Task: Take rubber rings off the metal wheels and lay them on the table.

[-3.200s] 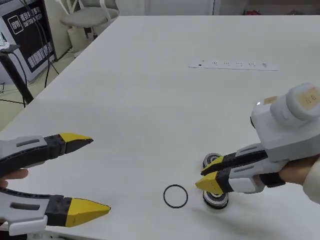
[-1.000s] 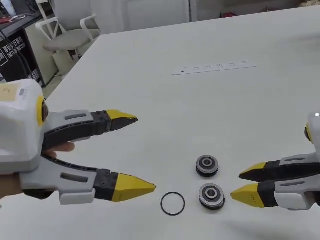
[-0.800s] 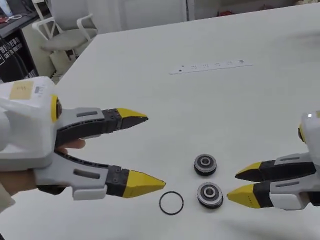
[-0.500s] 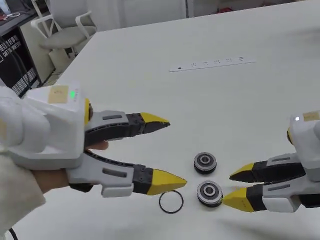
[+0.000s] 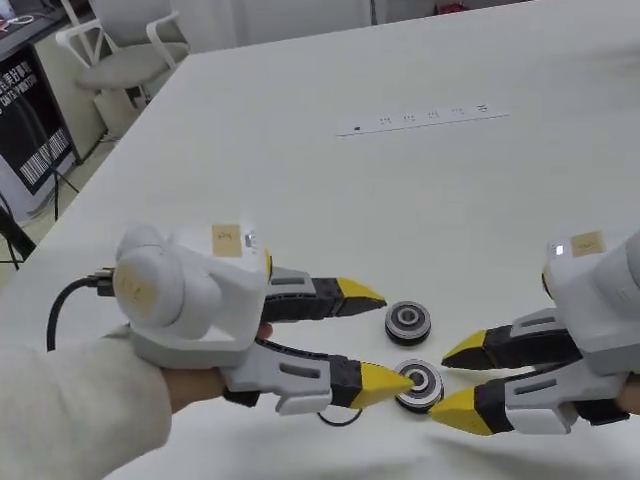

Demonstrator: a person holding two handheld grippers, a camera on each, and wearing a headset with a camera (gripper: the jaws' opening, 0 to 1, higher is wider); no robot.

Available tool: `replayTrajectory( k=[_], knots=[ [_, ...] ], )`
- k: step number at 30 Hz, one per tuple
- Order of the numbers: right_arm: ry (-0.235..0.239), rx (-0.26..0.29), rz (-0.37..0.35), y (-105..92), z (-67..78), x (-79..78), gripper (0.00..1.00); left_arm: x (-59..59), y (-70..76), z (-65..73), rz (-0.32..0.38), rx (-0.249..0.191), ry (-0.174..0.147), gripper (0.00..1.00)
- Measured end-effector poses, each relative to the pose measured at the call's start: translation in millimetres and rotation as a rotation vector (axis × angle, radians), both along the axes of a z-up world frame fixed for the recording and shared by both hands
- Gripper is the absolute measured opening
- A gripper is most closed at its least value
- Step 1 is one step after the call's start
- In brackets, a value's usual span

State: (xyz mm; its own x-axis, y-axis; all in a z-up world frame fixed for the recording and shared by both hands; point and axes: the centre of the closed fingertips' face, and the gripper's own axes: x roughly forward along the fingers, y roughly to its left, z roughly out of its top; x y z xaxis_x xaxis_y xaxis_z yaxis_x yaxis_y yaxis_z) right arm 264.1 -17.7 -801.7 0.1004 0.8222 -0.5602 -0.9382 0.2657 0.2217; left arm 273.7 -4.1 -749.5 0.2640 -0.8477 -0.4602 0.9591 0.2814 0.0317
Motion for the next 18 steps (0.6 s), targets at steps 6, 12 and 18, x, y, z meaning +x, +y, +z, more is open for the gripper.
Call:
replayTrajectory(
  k=[6, 12, 18],
  knots=[
    [-0.020, -0.011, 0.024, 2.1, -2.4, -1.2, 0.30, -0.5, -3.4, -14.3, 0.000, 0.028, 0.002, 0.36],
    [-0.036, -0.021, 0.037, 3.5, -4.5, -1.7, 0.28, -4.0, -7.9, -27.9, -0.016, 0.042, 0.032, 0.32],
    [-0.053, -0.040, 0.048, 3.2, -7.6, -2.3, 0.23, -3.3, -10.2, -36.2, -0.024, 0.061, 0.019, 0.26]
  ],
)
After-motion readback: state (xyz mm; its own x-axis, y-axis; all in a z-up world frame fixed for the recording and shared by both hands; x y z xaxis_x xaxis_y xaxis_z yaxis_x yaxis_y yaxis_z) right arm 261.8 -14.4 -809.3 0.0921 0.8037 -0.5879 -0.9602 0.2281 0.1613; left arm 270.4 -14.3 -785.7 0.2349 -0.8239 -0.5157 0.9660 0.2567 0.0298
